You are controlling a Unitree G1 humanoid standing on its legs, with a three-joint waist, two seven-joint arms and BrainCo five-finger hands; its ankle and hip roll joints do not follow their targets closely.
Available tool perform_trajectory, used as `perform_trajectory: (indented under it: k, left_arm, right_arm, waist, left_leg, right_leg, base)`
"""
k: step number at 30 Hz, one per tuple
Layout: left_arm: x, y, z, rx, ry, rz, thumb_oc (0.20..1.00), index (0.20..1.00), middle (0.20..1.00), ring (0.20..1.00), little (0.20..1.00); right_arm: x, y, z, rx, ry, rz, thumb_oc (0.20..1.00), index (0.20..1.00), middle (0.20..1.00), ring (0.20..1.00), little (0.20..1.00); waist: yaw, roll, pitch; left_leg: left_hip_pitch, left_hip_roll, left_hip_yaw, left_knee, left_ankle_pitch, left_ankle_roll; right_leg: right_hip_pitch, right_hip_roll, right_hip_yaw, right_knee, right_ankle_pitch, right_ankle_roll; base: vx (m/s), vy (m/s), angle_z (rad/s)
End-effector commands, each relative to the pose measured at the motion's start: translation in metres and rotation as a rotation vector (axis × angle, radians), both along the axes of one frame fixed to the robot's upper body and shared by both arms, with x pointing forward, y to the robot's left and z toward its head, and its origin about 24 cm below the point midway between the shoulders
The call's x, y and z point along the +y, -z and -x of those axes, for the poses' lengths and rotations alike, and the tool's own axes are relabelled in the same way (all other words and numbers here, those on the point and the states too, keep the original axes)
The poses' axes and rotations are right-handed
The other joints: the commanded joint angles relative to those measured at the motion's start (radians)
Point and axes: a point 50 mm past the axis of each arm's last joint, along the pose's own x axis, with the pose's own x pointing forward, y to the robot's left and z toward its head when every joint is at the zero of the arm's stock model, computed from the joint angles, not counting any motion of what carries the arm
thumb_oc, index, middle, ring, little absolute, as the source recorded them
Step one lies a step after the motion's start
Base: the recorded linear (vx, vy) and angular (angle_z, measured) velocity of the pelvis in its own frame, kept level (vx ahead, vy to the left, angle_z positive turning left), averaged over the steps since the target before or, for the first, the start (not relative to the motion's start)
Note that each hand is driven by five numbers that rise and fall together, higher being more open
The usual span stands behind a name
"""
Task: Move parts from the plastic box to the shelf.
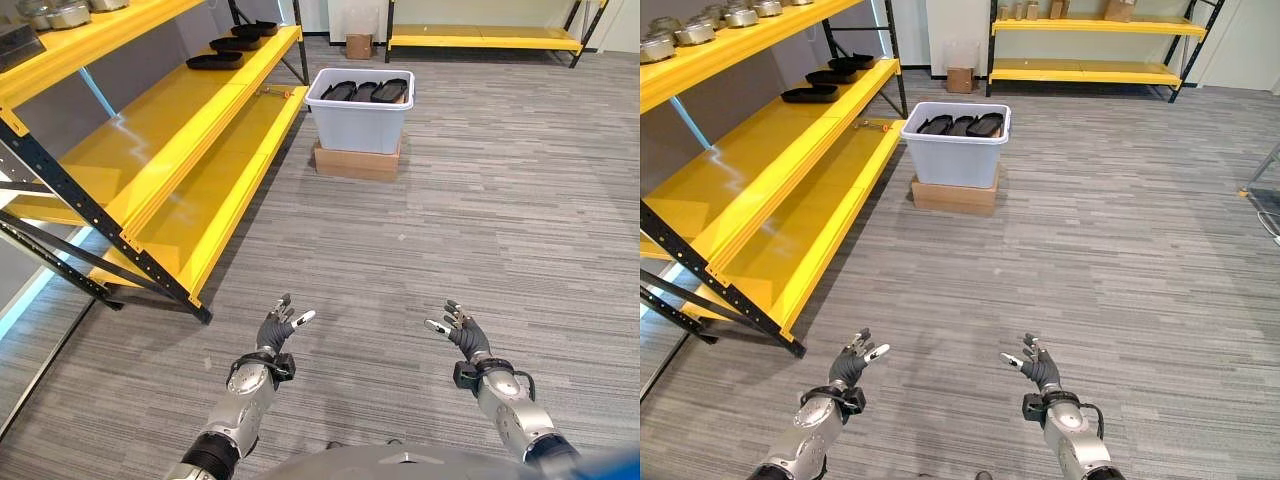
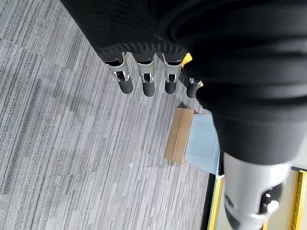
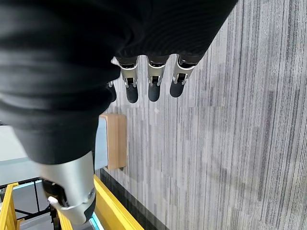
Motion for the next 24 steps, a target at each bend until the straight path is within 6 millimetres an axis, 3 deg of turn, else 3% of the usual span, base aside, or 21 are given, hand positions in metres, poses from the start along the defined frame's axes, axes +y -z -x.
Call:
perform_trajectory:
  k: [1, 24]
  left_arm:
    - [0.0016, -0.0137, -0.0143, -0.091, -0.03, 0.024, 1.0, 1.0, 1.0, 1.0, 1.0]
    - [0.0026, -0.0118, -0.0128, -0.078, -0.006, 0.002, 1.0, 1.0, 1.0, 1.0, 1.0]
  right_arm:
    - [0.0093, -0.0163, -0.0126, -0.108, -0.007, -0.063, 1.0, 1.0, 1.0, 1.0, 1.0]
    - [0.0119, -0.013, -0.0086, -0.087, -0.023, -0.07, 1.0, 1.0, 1.0, 1.0, 1.0]
  waist:
    - [0.005, -0.046, -0.022]
    - [0.006, -0.041, -0.031]
  left_leg:
    - [-0.036, -0.016, -0.055, 0.001, 0.027, -0.019]
    - [-0.021, -0.015, -0.047, 0.001, 0.01, -0.015]
  right_leg:
    - [-0.037, -0.027, 0.045, 0.039, 0.049, 0.064]
    - [-0.022, -0.031, 0.057, 0.035, 0.043, 0.065]
  base:
    - [0.0, 0.0, 0.0]
    - [0.0, 0.001, 0.0]
